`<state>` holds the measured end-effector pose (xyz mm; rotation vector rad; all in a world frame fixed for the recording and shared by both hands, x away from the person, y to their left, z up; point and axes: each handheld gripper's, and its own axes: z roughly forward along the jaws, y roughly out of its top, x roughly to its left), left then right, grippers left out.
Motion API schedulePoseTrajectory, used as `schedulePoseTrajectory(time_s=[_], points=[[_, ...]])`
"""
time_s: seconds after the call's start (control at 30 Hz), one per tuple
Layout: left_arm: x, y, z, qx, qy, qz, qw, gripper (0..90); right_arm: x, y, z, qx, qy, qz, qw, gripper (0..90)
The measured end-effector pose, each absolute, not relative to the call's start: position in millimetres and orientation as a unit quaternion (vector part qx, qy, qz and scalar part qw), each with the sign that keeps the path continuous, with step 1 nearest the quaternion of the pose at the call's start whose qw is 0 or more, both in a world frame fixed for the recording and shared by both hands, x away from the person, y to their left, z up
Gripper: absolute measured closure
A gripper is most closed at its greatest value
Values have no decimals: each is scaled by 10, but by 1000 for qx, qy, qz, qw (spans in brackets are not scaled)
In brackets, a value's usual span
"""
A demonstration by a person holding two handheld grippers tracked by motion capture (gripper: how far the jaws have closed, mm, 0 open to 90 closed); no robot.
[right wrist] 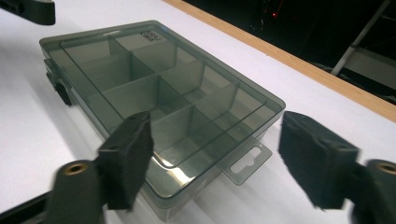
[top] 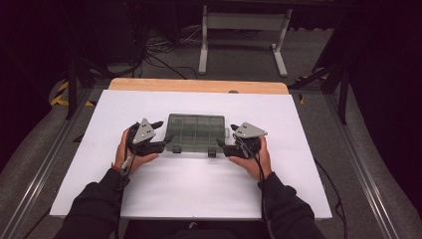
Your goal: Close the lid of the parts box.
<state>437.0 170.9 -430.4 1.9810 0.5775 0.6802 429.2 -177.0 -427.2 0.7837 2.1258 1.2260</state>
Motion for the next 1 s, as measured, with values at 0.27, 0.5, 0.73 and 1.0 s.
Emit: schedulePoseTrajectory(time_s=[0.27,0.5,0.73,1.0], points=[[4395,1704,-4330,800,259,278,465,113,4320,-1773,-4303,306,786,460,278,48],[4382,1720,-4312,798,257,278,470,50,4321,-1812,-4292,314,776,462,292,49],[4376,1786,-4282,789,264,289,474,44,4320,-1887,-4256,321,767,452,322,68],[4360,1898,-4243,781,271,293,481,40,4316,-2028,-4168,339,754,452,335,67]])
